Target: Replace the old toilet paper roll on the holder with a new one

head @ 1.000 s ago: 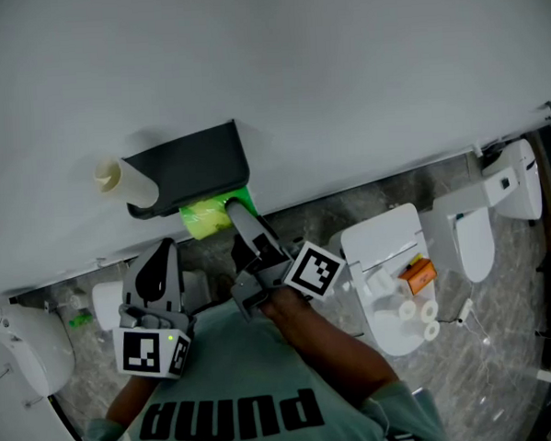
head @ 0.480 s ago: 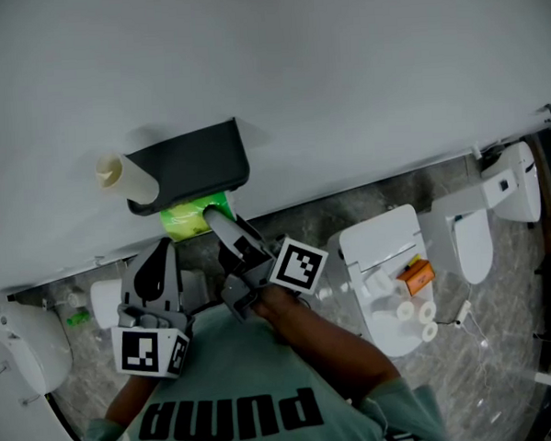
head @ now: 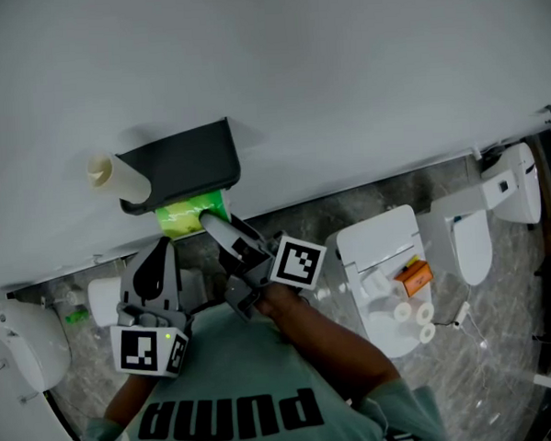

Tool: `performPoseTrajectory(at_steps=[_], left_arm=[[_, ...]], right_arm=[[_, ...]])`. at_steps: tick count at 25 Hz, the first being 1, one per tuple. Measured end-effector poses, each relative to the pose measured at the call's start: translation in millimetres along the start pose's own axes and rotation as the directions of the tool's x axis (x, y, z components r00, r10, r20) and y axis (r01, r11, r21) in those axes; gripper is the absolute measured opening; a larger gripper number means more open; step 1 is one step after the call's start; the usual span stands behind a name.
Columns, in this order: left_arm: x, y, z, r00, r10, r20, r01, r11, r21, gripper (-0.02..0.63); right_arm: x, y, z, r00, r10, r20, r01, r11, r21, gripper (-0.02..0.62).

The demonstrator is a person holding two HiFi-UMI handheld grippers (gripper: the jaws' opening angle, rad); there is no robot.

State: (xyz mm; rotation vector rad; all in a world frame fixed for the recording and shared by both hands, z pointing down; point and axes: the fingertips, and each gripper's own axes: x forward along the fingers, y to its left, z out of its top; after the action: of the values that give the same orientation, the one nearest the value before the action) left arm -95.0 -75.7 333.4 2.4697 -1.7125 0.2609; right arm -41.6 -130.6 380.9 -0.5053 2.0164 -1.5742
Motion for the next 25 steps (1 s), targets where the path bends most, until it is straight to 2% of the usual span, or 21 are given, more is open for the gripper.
performPoseTrajectory(at_steps=[10, 13, 15, 16, 17, 18, 19, 22, 24, 25], left_arm=[[12.7, -25.1, 1.1, 1.0, 0.018, -0.023, -0.018, 1.0, 0.007, 0.003], [15.3, -31.7, 1.2, 0.999, 0.035, -0.031, -0.035, 0.999, 0.004, 0.003], [17.0, -36.4, -0.2, 0.998, 0.045, -0.039, -0.045, 0.999, 0.004, 0.003], [18.0, -39.2, -1.4, 0.998, 0.048, -0.043, -0.048, 0.999, 0.005, 0.003], [19.0, -42.3, -2.7, 0.998, 0.051, -0.047, -0.051, 0.999, 0.005, 0.003], [20.0, -45.7, -4.1, 0.997, 0.054, -0.05, -0.053, 0.999, 0.005, 0.003], [21.0, -49.3, -5.5, 0.997, 0.056, -0.052, -0.056, 0.998, 0.006, 0.003], [22.3, -59.4, -11.1, 0.996, 0.066, -0.06, -0.066, 0.998, 0.007, 0.003], [21.5, -63.8, -16.9, 0.994, 0.078, -0.07, -0.078, 0.997, 0.006, 0.003], [20.7, -65.5, -20.1, 0.993, 0.085, -0.076, -0.085, 0.996, 0.006, 0.003]], right_arm=[[-37.2, -5.3, 16.8, 0.999, -0.035, -0.038, 0.033, 0.999, -0.041, 0.393], [-49.7, -2.8, 16.1, 0.996, -0.059, -0.066, 0.05, 0.99, -0.13, 0.393], [-57.7, 4.2, 16.6, 0.993, -0.085, -0.08, 0.062, 0.963, -0.261, 0.393], [-61.3, 8.5, 17.6, 0.991, -0.104, -0.085, 0.069, 0.937, -0.342, 0.393], [-64.8, 12.7, 19.4, 0.988, -0.124, -0.089, 0.075, 0.902, -0.424, 0.364], [-68.1, 16.5, 21.6, 0.985, -0.146, -0.091, 0.081, 0.861, -0.502, 0.309], [-71.2, 20.0, 24.3, 0.982, -0.168, -0.091, 0.086, 0.816, -0.572, 0.296], [-79.9, 30.0, 32.4, 0.972, -0.22, -0.079, 0.089, 0.661, -0.746, 0.226], [-82.9, 37.4, 39.0, 0.97, -0.239, -0.045, 0.094, 0.541, -0.836, 0.141], [-84.2, 40.0, 41.0, 0.969, -0.244, -0.029, 0.098, 0.491, -0.866, 0.096]])
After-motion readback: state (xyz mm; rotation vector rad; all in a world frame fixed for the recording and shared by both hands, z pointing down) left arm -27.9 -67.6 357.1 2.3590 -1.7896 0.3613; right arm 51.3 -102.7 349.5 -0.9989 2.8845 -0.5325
